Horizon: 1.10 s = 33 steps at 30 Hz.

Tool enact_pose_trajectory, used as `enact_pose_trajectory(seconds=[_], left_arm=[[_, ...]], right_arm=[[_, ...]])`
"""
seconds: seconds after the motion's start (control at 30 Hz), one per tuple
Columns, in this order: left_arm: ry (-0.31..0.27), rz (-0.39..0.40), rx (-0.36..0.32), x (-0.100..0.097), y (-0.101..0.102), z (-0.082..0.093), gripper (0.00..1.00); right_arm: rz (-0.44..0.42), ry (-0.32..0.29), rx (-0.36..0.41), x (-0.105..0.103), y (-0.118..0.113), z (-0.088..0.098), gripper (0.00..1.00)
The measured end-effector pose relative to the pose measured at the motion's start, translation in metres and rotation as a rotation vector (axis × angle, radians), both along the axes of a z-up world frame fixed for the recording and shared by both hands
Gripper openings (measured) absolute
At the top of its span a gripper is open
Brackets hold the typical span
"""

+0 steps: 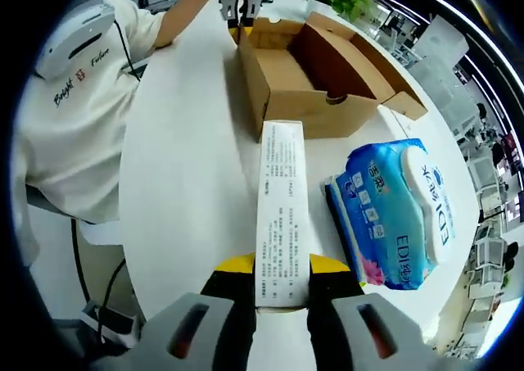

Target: Operate the shoe box by opening the lid, removing the specified soft item, and placing it in the target area until the item is outside and the box remains undamaged.

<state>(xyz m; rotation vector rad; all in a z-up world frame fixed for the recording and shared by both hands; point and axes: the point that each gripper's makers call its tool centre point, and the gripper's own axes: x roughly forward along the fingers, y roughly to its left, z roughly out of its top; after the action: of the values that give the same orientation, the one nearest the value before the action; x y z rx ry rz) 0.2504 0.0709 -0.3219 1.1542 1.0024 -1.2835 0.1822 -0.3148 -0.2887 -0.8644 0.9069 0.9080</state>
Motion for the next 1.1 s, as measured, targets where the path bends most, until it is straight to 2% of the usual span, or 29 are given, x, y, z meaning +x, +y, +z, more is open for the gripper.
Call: enact_pose_trajectory(seconds=[0.43, 0.6, 0.87, 1.1], left_arm=[[-0.001, 0.002, 0.001, 0.000, 0.000, 0.000, 0.03], [0.000, 0.002, 0.001, 0.000, 0.000, 0.000, 0.03], [0.000, 0.002, 0.002, 0.000, 0.000, 0.000, 0.03], [0.000, 0.002, 0.002, 0.001, 0.000, 0.000, 0.03]], right_arm=[[0.010, 0.052, -0.074, -0.008, -0.010, -0.020, 0.20], [0.001, 0.047, -0.092, -0.006, -0.014, -0.024, 0.20], [-0.027, 0.084, -0.143, -0.011, -0.022, -0.037, 0.21], [-0.007, 0.071, -0.178, -0.011, -0.023, -0.040, 0.21]])
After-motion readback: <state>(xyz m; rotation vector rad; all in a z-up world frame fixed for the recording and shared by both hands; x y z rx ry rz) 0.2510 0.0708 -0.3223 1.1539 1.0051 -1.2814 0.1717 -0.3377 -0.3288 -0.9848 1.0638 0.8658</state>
